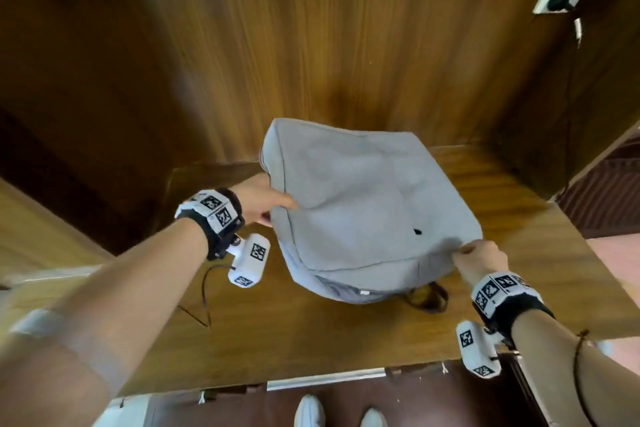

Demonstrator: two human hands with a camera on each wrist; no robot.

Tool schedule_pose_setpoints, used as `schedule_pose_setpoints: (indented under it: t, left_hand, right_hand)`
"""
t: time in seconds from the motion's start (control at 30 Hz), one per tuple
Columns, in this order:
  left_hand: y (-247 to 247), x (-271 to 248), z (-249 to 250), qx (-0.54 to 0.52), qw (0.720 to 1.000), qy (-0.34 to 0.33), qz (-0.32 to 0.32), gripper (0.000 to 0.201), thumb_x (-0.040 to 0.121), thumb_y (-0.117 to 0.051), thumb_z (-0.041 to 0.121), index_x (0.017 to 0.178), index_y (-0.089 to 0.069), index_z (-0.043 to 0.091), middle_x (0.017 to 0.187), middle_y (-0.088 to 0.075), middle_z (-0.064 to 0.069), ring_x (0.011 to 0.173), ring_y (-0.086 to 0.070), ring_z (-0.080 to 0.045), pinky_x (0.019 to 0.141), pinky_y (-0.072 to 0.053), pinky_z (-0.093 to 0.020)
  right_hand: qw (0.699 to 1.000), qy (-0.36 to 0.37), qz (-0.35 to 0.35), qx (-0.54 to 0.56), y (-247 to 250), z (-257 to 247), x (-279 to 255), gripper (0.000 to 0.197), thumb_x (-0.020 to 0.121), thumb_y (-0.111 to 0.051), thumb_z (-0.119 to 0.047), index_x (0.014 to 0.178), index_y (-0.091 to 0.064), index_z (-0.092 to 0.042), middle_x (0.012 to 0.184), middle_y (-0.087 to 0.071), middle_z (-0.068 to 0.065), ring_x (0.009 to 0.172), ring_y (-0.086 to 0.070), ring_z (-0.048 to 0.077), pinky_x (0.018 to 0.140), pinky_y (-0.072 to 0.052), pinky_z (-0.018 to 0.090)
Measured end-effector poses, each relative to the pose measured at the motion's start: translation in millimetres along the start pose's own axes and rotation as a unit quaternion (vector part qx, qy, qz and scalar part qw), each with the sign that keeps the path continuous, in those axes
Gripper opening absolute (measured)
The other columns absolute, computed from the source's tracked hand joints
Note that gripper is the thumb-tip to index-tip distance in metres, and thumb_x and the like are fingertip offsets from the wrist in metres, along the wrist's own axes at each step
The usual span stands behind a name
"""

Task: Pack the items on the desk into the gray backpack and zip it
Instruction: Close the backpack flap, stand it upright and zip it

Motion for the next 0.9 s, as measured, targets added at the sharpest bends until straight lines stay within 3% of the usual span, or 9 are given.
schedule_pose_setpoints:
  t: [0.1, 0.2, 0.33, 0.4, 0.5, 0.6, 0.7, 0.83, 0.9]
  left_hand:
    - [33, -9, 58, 0.175, 0.983, 0.001, -0.053, 0.054, 0.078, -0.077, 0.003, 0.128, -0.06, 0.014, 0.123, -0.07, -0.007, 0.113, -0.066, -0.028, 0.091, -0.056, -0.049]
    - [44, -18, 122, 0.386, 0.921, -0.031, -0.045, 0.064, 0.062, -0.087, 0.027, 0.12, -0.064, 0.01, 0.116, -0.073, -0.01, 0.104, -0.071, -0.03, 0.09, -0.058, -0.05]
    - [7, -31, 217, 0.544, 0.816, -0.187, 0.05, 0.03, 0.079, -0.078, 0.027, 0.101, -0.068, 0.009, 0.095, -0.072, -0.005, 0.084, -0.067, -0.025, 0.067, -0.052, -0.029]
    - [-20, -33, 242, 0.545, 0.795, -0.256, 0.076, 0.022, 0.082, -0.076, 0.024, 0.1, -0.069, 0.014, 0.094, -0.068, -0.004, 0.085, -0.063, -0.023, 0.07, -0.049, -0.031]
    - [-44, -27, 258, 0.518, 0.802, -0.289, 0.074, 0.021, 0.082, -0.075, 0.024, 0.102, -0.07, 0.016, 0.099, -0.071, -0.003, 0.09, -0.066, -0.023, 0.081, -0.054, -0.039]
    - [-41, -24, 257, 0.487, 0.823, -0.283, 0.076, 0.026, 0.086, -0.072, 0.031, 0.106, -0.071, 0.015, 0.1, -0.072, -0.005, 0.092, -0.067, -0.024, 0.085, -0.055, -0.043]
    - [-23, -26, 254, 0.445, 0.843, -0.279, 0.115, 0.033, 0.089, -0.068, 0.035, 0.117, -0.07, 0.019, 0.111, -0.071, 0.002, 0.097, -0.064, -0.014, 0.093, -0.052, -0.034]
    - [-3, -26, 238, 0.375, 0.881, -0.252, 0.138, 0.041, 0.082, -0.075, 0.04, 0.117, -0.067, 0.021, 0.108, -0.067, 0.01, 0.093, -0.061, -0.004, 0.077, -0.045, -0.014]
    - [-6, -18, 218, 0.42, 0.878, -0.206, 0.105, 0.043, 0.073, -0.081, 0.046, 0.107, -0.067, 0.023, 0.1, -0.069, 0.01, 0.089, -0.065, -0.008, 0.073, -0.05, -0.022]
  right_hand:
    - [0.997, 0.056, 0.023, 0.039, 33, -41, 0, 0.023, 0.091, -0.056, -0.013, 0.107, -0.073, -0.012, 0.11, -0.07, 0.019, 0.08, -0.057, 0.03, 0.075, -0.046, 0.03]
    - [0.991, 0.096, 0.039, 0.079, 49, -80, 2, 0.02, 0.09, -0.059, -0.013, 0.105, -0.071, -0.013, 0.113, -0.071, 0.016, 0.087, -0.06, 0.028, 0.082, -0.05, 0.032]
    - [0.988, 0.108, 0.035, 0.105, 62, -118, 5, 0.033, 0.092, -0.053, -0.011, 0.124, -0.063, -0.01, 0.127, -0.064, 0.019, 0.114, -0.06, 0.039, 0.095, -0.046, 0.037]
    - [0.984, 0.107, 0.042, 0.137, 70, -124, 10, 0.043, 0.094, -0.049, -0.01, 0.137, -0.053, -0.01, 0.136, -0.058, 0.021, 0.123, -0.055, 0.041, 0.101, -0.043, 0.04]
    - [0.985, 0.089, -0.007, 0.145, 64, -111, 46, 0.049, 0.092, -0.045, -0.011, 0.141, -0.05, -0.013, 0.141, -0.055, 0.017, 0.123, -0.055, 0.039, 0.107, -0.043, 0.045]
    - [0.985, 0.03, -0.119, 0.121, 33, -82, 60, 0.039, 0.101, -0.037, -0.009, 0.133, -0.051, 0.009, 0.142, -0.052, 0.019, 0.123, -0.053, 0.038, 0.108, -0.039, 0.04]
    - [0.963, -0.039, -0.219, 0.153, 5, -55, 44, 0.046, 0.103, -0.038, -0.034, 0.127, -0.054, 0.002, 0.133, -0.056, 0.027, 0.12, -0.054, 0.045, 0.1, -0.045, 0.054]
    - [0.911, -0.133, -0.298, 0.252, -18, -29, 32, 0.039, 0.097, -0.05, -0.04, 0.106, -0.057, -0.003, 0.109, -0.062, 0.027, 0.1, -0.059, 0.047, 0.08, -0.051, 0.057]
    - [0.907, -0.124, -0.286, 0.285, -18, -29, 31, 0.033, 0.098, -0.051, -0.032, 0.106, -0.059, -0.001, 0.108, -0.064, 0.026, 0.097, -0.059, 0.043, 0.078, -0.05, 0.051]
Point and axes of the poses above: each hand's wrist, its own x-axis towards the middle knuckle, its own y-axis out of the back of the hand, z = x × y, the point moved 9 cm from there along x, towards the middle knuckle
